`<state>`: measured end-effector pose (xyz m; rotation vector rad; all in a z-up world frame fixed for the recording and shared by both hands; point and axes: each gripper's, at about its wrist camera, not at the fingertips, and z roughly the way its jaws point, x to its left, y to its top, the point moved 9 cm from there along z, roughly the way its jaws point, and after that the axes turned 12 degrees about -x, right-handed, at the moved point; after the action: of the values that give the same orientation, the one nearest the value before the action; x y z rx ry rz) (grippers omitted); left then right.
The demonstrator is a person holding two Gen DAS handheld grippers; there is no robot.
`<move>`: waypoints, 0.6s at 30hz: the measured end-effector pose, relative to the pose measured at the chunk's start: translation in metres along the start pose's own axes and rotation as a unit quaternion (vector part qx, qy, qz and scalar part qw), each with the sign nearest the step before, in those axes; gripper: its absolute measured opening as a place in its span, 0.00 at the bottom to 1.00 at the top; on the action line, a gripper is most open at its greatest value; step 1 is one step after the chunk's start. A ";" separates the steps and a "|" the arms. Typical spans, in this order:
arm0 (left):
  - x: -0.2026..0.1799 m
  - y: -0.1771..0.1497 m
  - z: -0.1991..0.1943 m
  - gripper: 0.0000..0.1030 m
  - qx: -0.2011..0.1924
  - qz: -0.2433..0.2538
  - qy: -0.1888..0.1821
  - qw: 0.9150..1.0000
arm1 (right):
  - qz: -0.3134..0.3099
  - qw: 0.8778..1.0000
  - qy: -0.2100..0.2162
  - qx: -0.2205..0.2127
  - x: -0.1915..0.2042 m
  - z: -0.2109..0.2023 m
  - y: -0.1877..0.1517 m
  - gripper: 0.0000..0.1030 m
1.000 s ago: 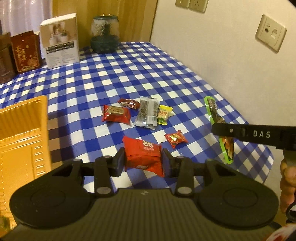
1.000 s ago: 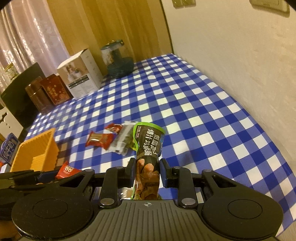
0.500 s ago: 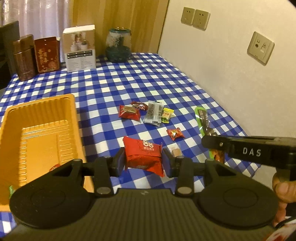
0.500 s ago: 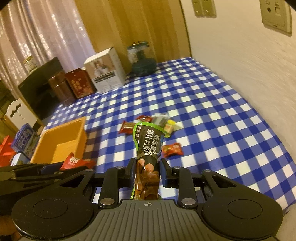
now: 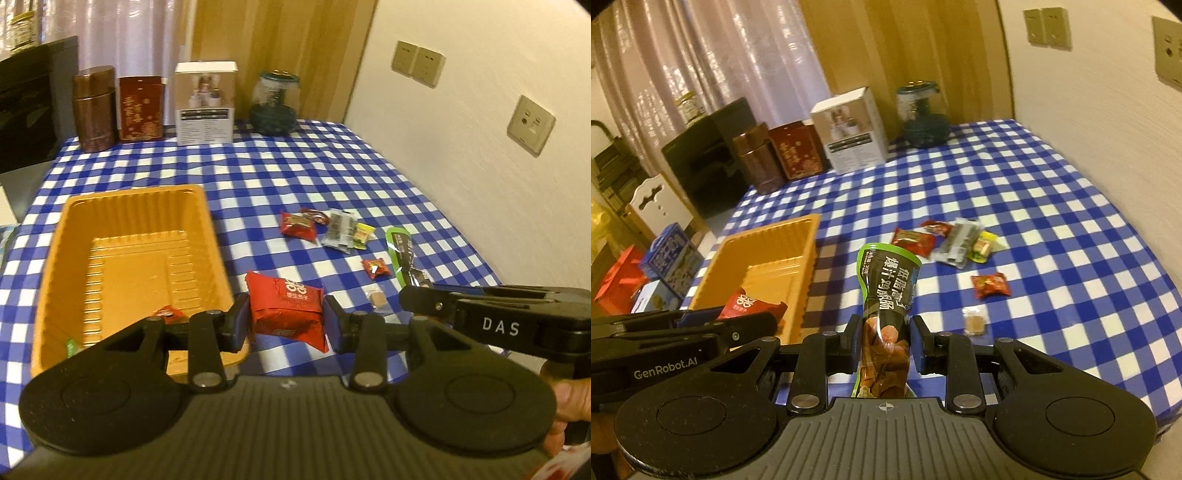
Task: Organize snacks
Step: 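Carry the red packet and the snack bag over the orange tray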
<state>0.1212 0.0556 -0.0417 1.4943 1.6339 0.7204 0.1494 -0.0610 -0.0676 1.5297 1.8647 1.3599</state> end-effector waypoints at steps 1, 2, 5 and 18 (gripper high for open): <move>0.005 0.001 -0.003 0.37 -0.002 -0.002 0.003 1.000 | -0.002 1.000 0.003 0.000 0.005 0.001 0.000 0.27; 0.009 0.001 -0.006 0.37 -0.003 -0.005 0.007 1.000 | -0.005 1.000 0.007 0.000 0.010 0.001 0.000 0.27; 0.027 0.003 -0.016 0.37 -0.008 -0.012 0.022 1.000 | -0.010 1.000 0.019 0.001 0.025 0.005 0.000 0.27; 0.094 0.009 -0.033 0.37 -0.010 -0.038 0.066 0.997 | -0.042 0.997 0.064 0.016 0.086 0.038 -0.002 0.27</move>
<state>0.0991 0.1526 -0.0329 1.3873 1.7670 0.8064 0.1482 0.0325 -0.0628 1.3915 2.0119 1.4266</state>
